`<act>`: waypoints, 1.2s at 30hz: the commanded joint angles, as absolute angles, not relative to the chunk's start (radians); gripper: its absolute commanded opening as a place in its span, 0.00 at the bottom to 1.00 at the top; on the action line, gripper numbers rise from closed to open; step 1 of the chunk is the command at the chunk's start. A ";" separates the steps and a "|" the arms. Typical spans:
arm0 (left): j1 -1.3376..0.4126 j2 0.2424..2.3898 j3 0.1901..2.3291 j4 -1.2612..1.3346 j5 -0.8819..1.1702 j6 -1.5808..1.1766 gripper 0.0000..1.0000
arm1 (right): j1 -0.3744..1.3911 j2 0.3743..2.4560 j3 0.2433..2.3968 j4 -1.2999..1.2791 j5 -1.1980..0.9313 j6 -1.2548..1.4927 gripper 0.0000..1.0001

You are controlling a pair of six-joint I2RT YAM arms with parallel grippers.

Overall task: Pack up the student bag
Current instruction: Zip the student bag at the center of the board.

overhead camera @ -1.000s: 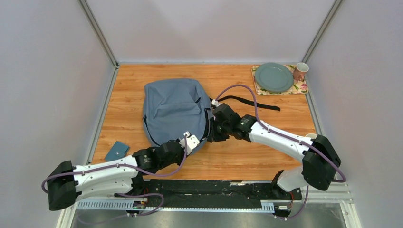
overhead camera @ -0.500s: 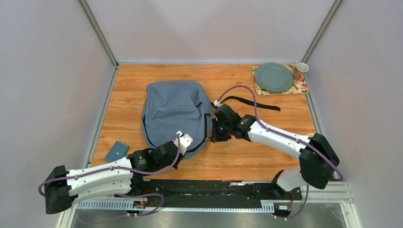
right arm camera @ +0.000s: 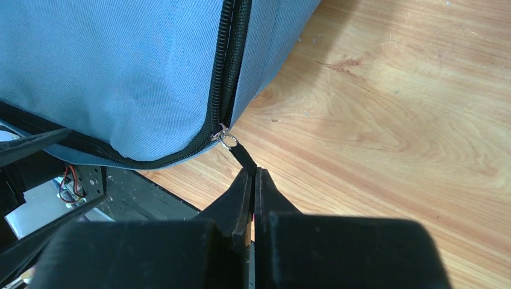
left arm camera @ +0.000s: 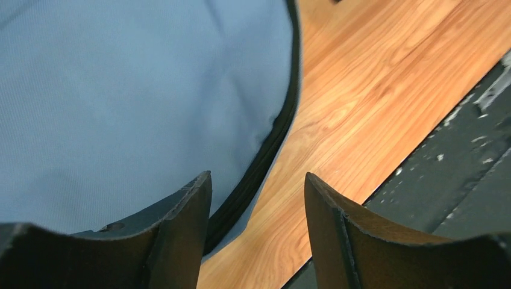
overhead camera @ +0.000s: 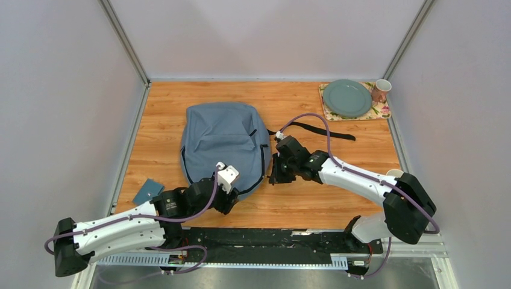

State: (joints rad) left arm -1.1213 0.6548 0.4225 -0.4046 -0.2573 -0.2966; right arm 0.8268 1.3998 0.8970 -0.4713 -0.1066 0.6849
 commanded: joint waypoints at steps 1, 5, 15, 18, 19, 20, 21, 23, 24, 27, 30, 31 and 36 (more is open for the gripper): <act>-1.121 0.722 0.515 -0.267 -0.177 -0.229 0.66 | 0.819 1.350 0.879 -0.431 -0.121 0.703 0.00; -1.120 0.830 0.574 -0.229 -0.138 -0.173 0.68 | 0.819 1.328 0.856 -0.402 -0.158 0.718 0.00; -1.121 1.069 0.598 -0.170 -0.149 -0.107 0.79 | 0.819 1.279 0.861 -0.414 -0.175 0.716 0.00; -1.123 1.120 0.601 -0.169 -0.198 -0.106 0.77 | 0.819 1.270 0.859 -0.420 -0.173 0.716 0.00; -1.121 1.127 0.601 -0.172 -0.224 -0.115 0.76 | 0.819 1.269 0.859 -0.425 -0.175 0.716 0.00; -1.123 1.135 0.600 -0.173 -0.236 -0.121 0.73 | 0.819 1.269 0.862 -0.429 -0.172 0.716 0.00; -1.123 1.141 0.595 -0.173 -0.242 -0.127 0.69 | 0.819 1.266 0.862 -0.433 -0.172 0.715 0.00; -1.121 1.143 0.578 -0.176 -0.247 -0.141 0.44 | 0.821 1.264 0.862 -0.436 -0.164 0.716 0.00; -1.121 1.143 0.572 -0.186 -0.261 -0.155 0.33 | 0.819 1.264 0.862 -0.439 -0.164 0.718 0.00; -1.121 1.132 0.551 -0.222 -0.284 -0.189 0.01 | 0.819 1.264 0.864 -0.440 -0.155 0.721 0.00; -1.121 1.094 0.506 -0.235 -0.258 -0.212 0.00 | 0.819 1.275 0.870 -0.440 -0.138 0.716 0.00; -1.121 1.083 0.482 -0.238 -0.232 -0.215 0.00 | 0.819 1.279 0.880 -0.448 -0.130 0.715 0.00; -1.121 1.008 0.422 -0.285 -0.137 -0.232 0.00 | 0.815 1.318 0.937 -0.477 -0.072 0.690 0.00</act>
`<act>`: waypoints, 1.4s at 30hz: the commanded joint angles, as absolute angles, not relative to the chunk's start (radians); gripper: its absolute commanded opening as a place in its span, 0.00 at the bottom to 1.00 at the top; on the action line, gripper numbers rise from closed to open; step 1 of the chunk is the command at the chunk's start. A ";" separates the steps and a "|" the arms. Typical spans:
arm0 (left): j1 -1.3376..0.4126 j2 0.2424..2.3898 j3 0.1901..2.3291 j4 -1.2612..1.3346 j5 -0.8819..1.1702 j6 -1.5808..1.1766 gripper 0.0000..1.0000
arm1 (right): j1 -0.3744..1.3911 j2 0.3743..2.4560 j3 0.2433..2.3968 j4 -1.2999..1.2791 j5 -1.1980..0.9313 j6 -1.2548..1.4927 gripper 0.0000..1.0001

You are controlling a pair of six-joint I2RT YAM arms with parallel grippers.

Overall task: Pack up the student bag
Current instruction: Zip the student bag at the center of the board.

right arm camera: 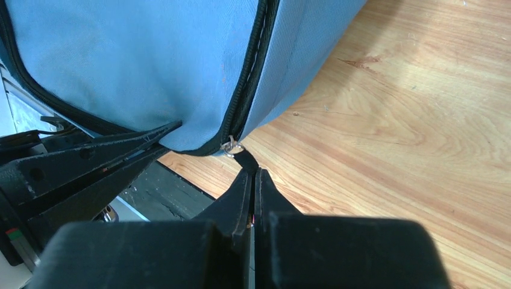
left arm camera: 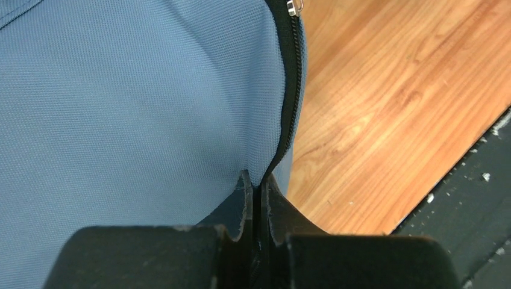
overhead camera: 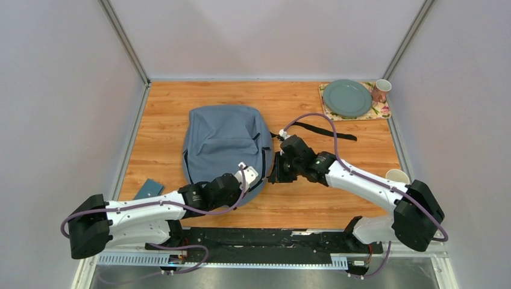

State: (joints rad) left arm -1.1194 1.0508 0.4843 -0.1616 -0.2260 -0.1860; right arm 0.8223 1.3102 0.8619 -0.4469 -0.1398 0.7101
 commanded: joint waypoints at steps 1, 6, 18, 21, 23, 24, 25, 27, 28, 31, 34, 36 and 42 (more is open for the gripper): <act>-1.121 0.997 0.401 -0.290 -0.109 -0.242 0.00 | 0.813 1.333 0.951 -0.485 -0.068 0.680 0.00; -1.123 0.902 0.336 -0.324 -0.068 -0.284 0.00 | 0.775 1.370 1.014 -0.494 -0.046 0.655 0.00; -1.121 0.814 0.399 -0.209 -0.164 -0.330 0.64 | 0.756 1.355 0.954 -0.457 -0.140 0.673 0.00; -1.123 0.837 0.436 -0.115 -0.175 -0.298 0.73 | 0.762 1.330 0.913 -0.440 -0.152 0.690 0.00; -1.123 0.877 0.462 -0.048 -0.163 -0.276 0.76 | 0.764 1.322 0.897 -0.436 -0.158 0.695 0.00; -1.121 0.897 0.474 -0.028 -0.153 -0.256 0.77 | 0.765 1.318 0.896 -0.437 -0.160 0.695 0.00; -1.123 0.917 0.495 -0.011 -0.137 -0.247 0.78 | 0.767 1.312 0.894 -0.439 -0.160 0.695 0.00; -1.121 0.985 0.517 0.038 -0.115 -0.224 0.78 | 0.769 1.304 0.894 -0.440 -0.160 0.695 0.00; -1.121 1.008 0.532 0.050 -0.100 -0.218 0.79 | 0.770 1.298 0.894 -0.443 -0.160 0.693 0.00; -1.121 1.098 0.567 0.074 -0.083 -0.203 0.79 | 0.770 1.290 0.900 -0.457 -0.158 0.687 0.00; -1.121 1.167 0.568 0.101 -0.080 -0.196 0.79 | 0.769 1.284 0.910 -0.468 -0.158 0.681 0.00; -1.120 1.210 0.561 0.133 -0.098 -0.196 0.79 | 0.770 1.284 0.917 -0.471 -0.163 0.677 0.00; -1.121 1.259 0.555 0.135 -0.130 -0.225 0.32 | 0.770 1.288 0.934 -0.483 -0.140 0.669 0.00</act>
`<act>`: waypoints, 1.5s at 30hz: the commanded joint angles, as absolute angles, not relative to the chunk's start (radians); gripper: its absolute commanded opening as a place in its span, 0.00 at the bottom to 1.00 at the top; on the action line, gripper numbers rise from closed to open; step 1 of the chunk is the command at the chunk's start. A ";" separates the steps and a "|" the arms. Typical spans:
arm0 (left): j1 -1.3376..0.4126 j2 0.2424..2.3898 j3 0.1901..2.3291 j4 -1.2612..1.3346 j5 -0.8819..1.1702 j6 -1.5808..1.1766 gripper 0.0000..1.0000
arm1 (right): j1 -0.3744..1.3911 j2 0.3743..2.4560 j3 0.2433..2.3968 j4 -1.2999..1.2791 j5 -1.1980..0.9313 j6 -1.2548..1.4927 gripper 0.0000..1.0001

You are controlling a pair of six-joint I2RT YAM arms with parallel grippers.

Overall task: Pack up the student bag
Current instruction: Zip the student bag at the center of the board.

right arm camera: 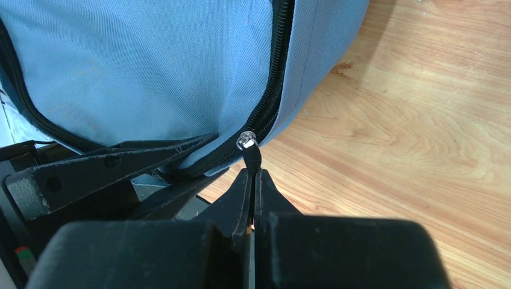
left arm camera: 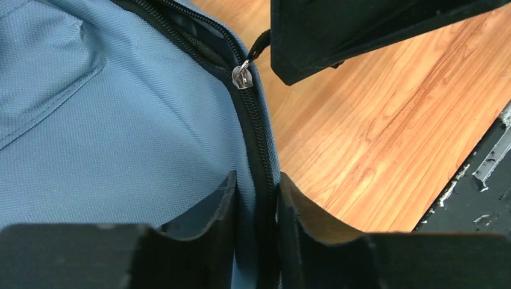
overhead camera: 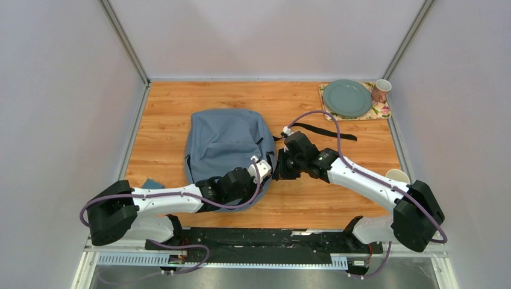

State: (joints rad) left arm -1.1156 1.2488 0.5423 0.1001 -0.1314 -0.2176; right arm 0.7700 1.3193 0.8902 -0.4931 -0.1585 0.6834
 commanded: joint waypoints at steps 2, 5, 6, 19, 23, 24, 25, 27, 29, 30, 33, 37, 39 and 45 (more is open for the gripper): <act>-1.121 1.237 0.526 0.133 -0.130 -0.233 0.20 | 0.767 1.298 0.949 -0.488 -0.118 0.664 0.00; -1.121 1.194 0.476 0.132 -0.109 -0.253 0.04 | 0.758 1.319 0.983 -0.502 -0.081 0.658 0.00; -1.121 1.184 0.456 0.129 -0.076 -0.258 0.01 | 0.752 1.325 0.991 -0.502 -0.077 0.657 0.00; -1.204 1.025 0.279 0.066 0.037 -0.310 0.00 | 0.609 1.474 1.163 -0.532 -0.042 0.571 0.00; -1.210 0.965 0.239 0.046 0.032 -0.325 0.00 | 0.583 1.497 1.184 -0.534 -0.034 0.563 0.00; -1.210 0.956 0.227 0.041 0.028 -0.328 0.00 | 0.578 1.500 1.186 -0.535 -0.031 0.561 0.00; -1.210 0.944 0.221 0.034 0.025 -0.331 0.00 | 0.571 1.502 1.187 -0.534 -0.029 0.561 0.00; -1.209 0.914 0.207 0.029 0.008 -0.341 0.00 | 0.566 1.499 1.184 -0.534 -0.043 0.560 0.00; -1.210 0.896 0.207 0.026 0.002 -0.348 0.01 | 0.566 1.490 1.157 -0.522 -0.089 0.561 0.00; -1.210 0.893 0.215 0.025 0.003 -0.347 0.09 | 0.566 1.483 1.140 -0.503 -0.104 0.564 0.00; -1.209 0.888 0.261 0.009 -0.043 -0.341 0.51 | 0.566 1.434 1.056 -0.465 -0.149 0.591 0.01; -1.209 0.862 0.359 -0.066 -0.129 -0.312 0.74 | 0.566 1.353 0.950 -0.422 -0.178 0.673 0.37; -1.209 0.853 0.432 -0.103 -0.187 -0.278 0.75 | 0.566 1.301 0.896 -0.401 -0.175 0.707 0.46; -1.207 0.887 0.630 -0.167 -0.330 -0.151 0.90 | 0.565 1.171 0.778 -0.306 -0.160 0.886 0.52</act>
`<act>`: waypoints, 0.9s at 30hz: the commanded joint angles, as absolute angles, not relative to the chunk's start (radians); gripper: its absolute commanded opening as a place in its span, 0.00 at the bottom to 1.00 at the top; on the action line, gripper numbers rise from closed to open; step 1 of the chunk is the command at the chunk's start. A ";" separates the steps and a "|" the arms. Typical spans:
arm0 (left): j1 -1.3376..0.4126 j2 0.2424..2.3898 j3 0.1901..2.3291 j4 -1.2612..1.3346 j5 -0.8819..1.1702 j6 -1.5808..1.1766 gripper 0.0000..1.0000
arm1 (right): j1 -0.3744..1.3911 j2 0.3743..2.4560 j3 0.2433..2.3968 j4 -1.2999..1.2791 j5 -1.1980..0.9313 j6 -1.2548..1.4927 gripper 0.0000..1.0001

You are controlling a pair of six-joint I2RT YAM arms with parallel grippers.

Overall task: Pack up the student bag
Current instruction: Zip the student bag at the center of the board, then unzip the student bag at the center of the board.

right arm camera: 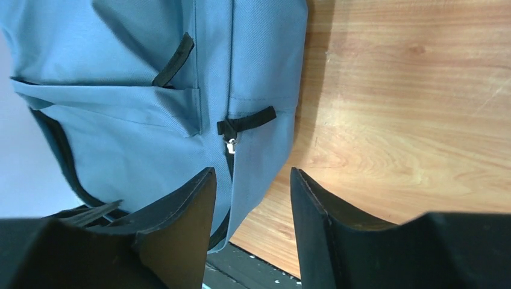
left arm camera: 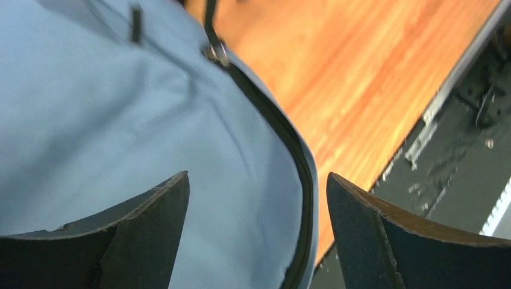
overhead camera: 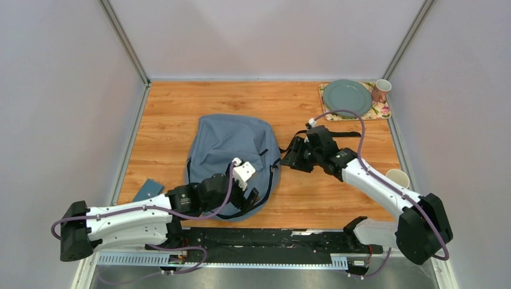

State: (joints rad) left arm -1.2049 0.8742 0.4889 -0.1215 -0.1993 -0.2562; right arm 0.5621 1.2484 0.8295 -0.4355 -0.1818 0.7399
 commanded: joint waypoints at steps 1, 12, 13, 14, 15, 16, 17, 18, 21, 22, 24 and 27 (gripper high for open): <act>-1.198 0.919 0.655 -0.172 -0.343 -0.117 0.91 | 0.566 1.155 0.737 -0.284 -0.156 0.914 0.52; -0.968 1.316 0.997 -0.187 -0.097 0.020 0.93 | 0.574 0.939 0.554 -0.290 -0.028 1.091 0.53; -0.963 1.372 1.020 -0.195 -0.081 0.047 0.93 | 0.572 0.895 0.546 -0.302 -0.014 1.092 0.53; -0.959 1.400 1.064 -0.204 -0.062 0.061 0.91 | 0.574 0.875 0.534 -0.330 -0.009 1.092 0.52; -0.950 1.425 1.084 -0.221 -0.048 0.074 0.90 | 0.574 0.855 0.529 -0.342 -0.005 1.092 0.49; -0.945 1.466 1.101 -0.228 -0.032 0.092 0.89 | 0.575 0.833 0.523 -0.350 -0.002 1.092 0.48; -0.939 1.489 1.133 -0.238 -0.006 0.098 0.89 | 0.575 0.798 0.517 -0.366 -0.002 1.092 0.47; -0.927 1.511 1.152 -0.265 -0.006 0.101 0.86 | 0.575 0.781 0.511 -0.376 -0.002 1.094 0.46; -0.908 1.600 1.203 -0.317 0.025 0.112 0.81 | 0.575 0.736 0.509 -0.402 -0.002 1.091 0.44; -0.907 1.612 1.210 -0.327 0.017 0.123 0.81 | 0.575 0.729 0.511 -0.409 -0.002 1.089 0.43; -0.907 1.638 1.223 -0.342 0.009 0.132 0.78 | 0.575 0.715 0.514 -0.425 -0.002 1.081 0.43; -0.905 1.663 1.226 -0.347 0.002 0.144 0.74 | 0.575 0.707 0.523 -0.436 -0.002 1.074 0.42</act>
